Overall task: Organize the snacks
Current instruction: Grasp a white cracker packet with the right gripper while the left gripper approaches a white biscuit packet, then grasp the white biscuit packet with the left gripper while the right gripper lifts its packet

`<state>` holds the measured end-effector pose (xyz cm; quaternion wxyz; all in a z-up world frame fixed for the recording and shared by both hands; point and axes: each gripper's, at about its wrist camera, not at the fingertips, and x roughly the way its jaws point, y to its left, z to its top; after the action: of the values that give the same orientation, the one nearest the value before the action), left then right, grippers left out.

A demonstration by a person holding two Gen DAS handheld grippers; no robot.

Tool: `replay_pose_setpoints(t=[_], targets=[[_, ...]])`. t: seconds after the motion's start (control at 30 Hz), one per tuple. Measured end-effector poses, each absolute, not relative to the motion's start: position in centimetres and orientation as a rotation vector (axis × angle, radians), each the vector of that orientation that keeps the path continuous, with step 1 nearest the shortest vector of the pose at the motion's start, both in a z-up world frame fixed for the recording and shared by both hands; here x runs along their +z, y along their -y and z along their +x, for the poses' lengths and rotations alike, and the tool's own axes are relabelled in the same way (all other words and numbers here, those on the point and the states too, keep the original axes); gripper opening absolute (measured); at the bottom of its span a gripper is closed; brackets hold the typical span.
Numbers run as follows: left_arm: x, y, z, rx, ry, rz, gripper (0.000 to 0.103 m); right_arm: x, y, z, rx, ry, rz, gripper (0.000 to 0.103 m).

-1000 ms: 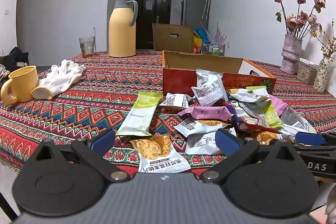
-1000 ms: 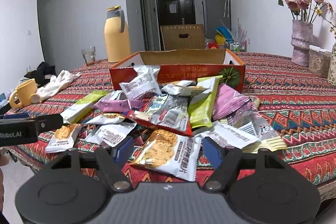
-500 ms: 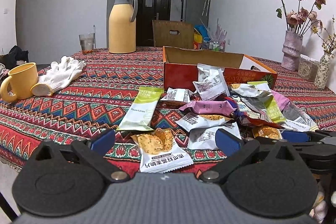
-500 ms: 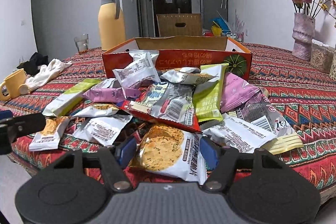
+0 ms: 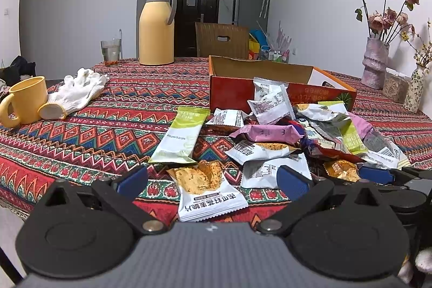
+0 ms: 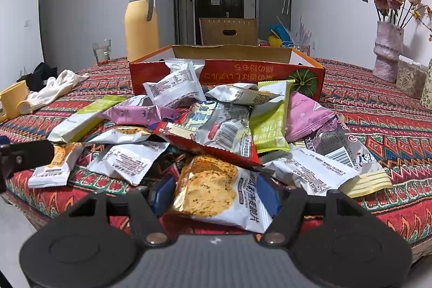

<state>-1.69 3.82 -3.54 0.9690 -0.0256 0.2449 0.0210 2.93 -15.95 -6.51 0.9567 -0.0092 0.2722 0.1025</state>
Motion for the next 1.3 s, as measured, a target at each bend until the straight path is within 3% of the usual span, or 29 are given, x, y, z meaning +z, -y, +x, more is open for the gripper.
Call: replay_pose_setpoints(t=[0.27, 0.53, 0.63, 1.3], targets=[[-3.6, -3.9, -1.7, 0.045, -0.497, -0.057, 0.103, -6.6, 16.0, 2.4, 0.222, -0.537, -0.028, 0.052], [-3.6, -3.9, -1.7, 0.047, -0.497, -0.059, 0.103, -6.2, 16.9, 2.0, 0.244, -0.524, 0.017, 0.032], [-3.6, -3.9, -1.7, 0.047, -0.497, -0.059, 0.103, -6.0, 17.4, 1.8, 0.248, -0.517, 0.040, 0.029], [-4.2, -4.8, -0.7, 0.076, -0.538, -0.078, 0.103, -3.2, 19.9, -0.8, 0.204, -0.379, 0.082, 0.025]])
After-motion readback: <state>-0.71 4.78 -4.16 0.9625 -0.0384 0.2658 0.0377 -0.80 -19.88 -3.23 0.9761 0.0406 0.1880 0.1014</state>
